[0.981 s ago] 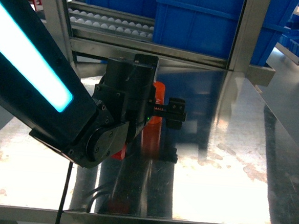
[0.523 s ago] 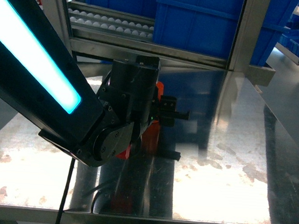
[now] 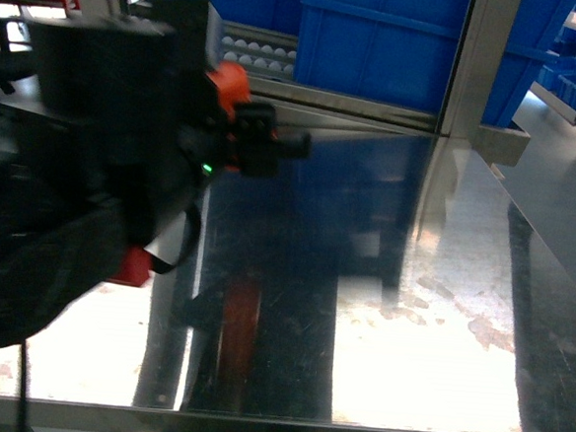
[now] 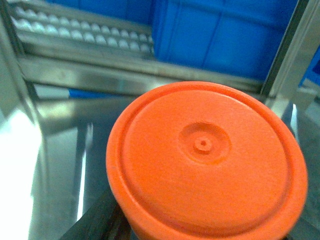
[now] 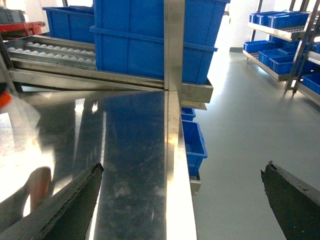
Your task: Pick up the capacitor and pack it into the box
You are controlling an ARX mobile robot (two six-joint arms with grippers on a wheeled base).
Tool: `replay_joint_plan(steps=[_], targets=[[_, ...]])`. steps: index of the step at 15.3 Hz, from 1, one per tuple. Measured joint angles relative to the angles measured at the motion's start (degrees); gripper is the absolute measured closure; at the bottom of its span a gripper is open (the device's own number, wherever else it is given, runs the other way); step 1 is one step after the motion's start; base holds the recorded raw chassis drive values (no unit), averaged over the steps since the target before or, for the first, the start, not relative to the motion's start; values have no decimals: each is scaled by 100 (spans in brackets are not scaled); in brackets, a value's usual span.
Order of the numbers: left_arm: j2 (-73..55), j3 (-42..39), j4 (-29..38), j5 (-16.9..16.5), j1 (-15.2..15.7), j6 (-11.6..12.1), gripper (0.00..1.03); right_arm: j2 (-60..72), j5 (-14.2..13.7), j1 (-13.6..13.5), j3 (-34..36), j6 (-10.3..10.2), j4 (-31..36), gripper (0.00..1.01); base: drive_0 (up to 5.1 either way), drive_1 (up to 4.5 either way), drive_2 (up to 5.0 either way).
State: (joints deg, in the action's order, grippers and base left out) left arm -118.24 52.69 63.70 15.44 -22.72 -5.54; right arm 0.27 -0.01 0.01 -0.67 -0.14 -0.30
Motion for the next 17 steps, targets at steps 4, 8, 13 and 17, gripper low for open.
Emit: replay_joint_plan(steps=[4, 8, 13, 17], targets=[[605, -634, 428, -15, 155, 144, 58, 0, 0, 0, 0, 0, 0, 3, 0, 0, 0], [1530, -1582, 525, -114, 455, 151, 58, 0, -2, 0, 0, 0, 0, 3, 0, 0, 0], [5779, -3960, -758, -931, 1163, 109, 58, 0, 0, 0, 0, 0, 0, 3, 0, 0, 0], [8365, -4966, -3281, -1532, 2286, 457, 58, 0, 2, 0, 0, 0, -2, 3, 0, 0, 0]])
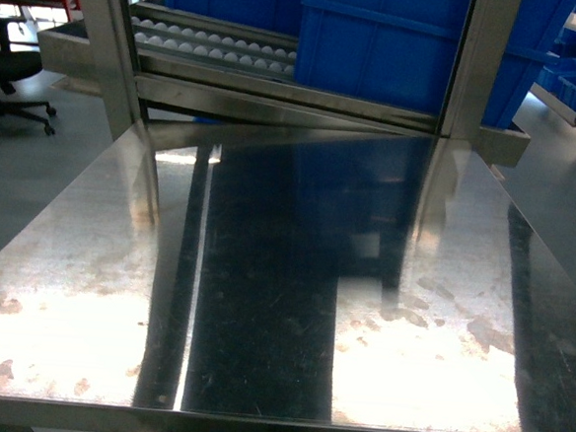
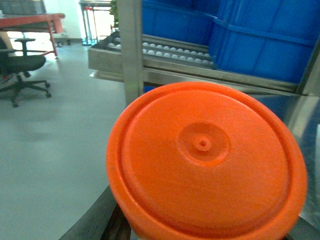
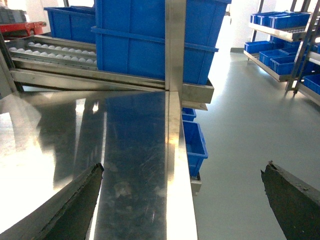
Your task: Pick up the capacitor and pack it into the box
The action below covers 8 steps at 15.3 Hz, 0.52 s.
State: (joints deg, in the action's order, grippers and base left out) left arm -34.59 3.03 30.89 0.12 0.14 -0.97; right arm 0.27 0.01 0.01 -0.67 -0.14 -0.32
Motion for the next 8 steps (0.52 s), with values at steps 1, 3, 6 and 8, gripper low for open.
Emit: replay_joint_plan(steps=[1, 3, 6, 8], targets=[[175, -42, -140, -13, -35, 2, 58, 0, -2, 0, 0, 0, 7, 3, 0, 0, 0], [334, -227, -85, -13, -28, 2, 58, 0, -4, 0, 0, 0, 0, 3, 0, 0, 0], [490, -227, -227, -11, -26, 2, 58, 0, -2, 0, 0, 0, 2, 3, 0, 0, 0], [693, -229, -396, -11, -26, 2, 58, 0, -2, 0, 0, 0, 0, 3, 0, 0, 0]])
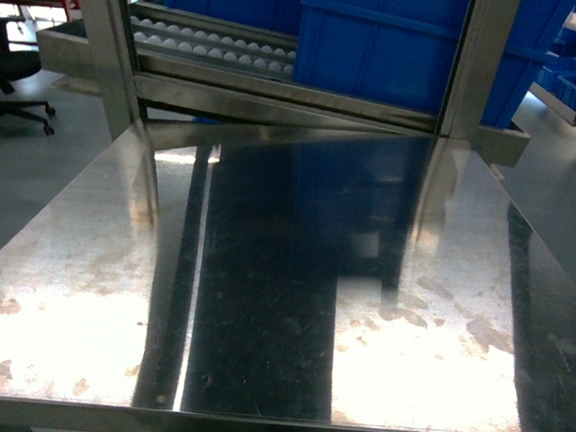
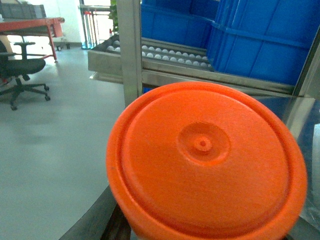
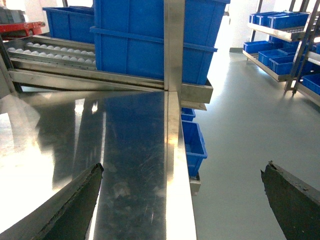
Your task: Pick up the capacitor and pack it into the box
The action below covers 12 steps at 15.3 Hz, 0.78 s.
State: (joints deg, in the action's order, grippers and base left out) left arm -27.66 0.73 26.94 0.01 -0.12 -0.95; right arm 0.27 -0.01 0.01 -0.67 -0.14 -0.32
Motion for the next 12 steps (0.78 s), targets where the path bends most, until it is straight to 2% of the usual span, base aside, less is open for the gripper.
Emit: replay_joint_plan(steps=[5, 12], targets=[[946, 0, -887, 0, 0, 0, 58, 0, 0, 0, 0, 0, 2, 3, 0, 0, 0], [1725, 0, -1672, 0, 0, 0, 58, 0, 0, 0, 0, 0, 2, 3, 0, 0, 0]])
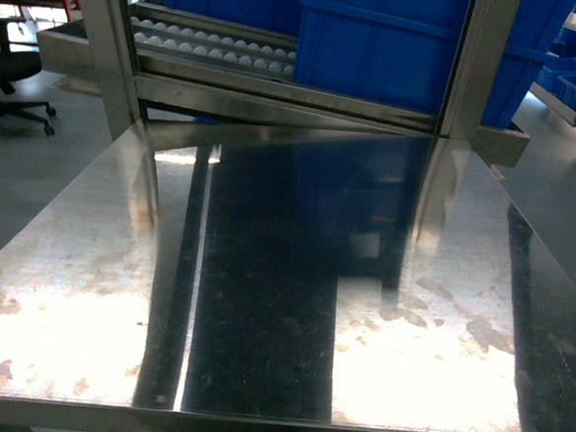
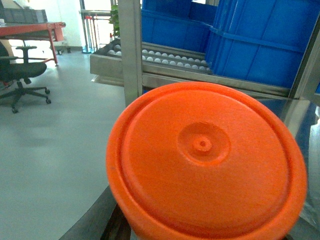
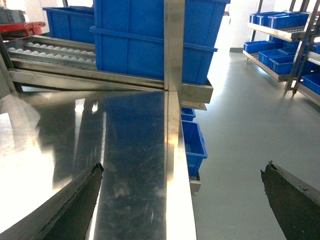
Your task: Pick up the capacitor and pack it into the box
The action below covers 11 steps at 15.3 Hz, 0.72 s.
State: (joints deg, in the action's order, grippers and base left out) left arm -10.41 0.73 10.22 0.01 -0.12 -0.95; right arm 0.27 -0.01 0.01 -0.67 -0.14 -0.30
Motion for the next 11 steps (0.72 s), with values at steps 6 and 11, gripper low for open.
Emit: replay_joint_plan(steps=[6, 11], targets=[[1005, 4, -1040, 0, 0, 13, 58, 0, -2, 0, 0, 0, -7, 3, 0, 0, 0], [1005, 4, -1054, 0, 0, 11, 58, 0, 0, 0, 0, 0, 0, 3, 0, 0, 0]])
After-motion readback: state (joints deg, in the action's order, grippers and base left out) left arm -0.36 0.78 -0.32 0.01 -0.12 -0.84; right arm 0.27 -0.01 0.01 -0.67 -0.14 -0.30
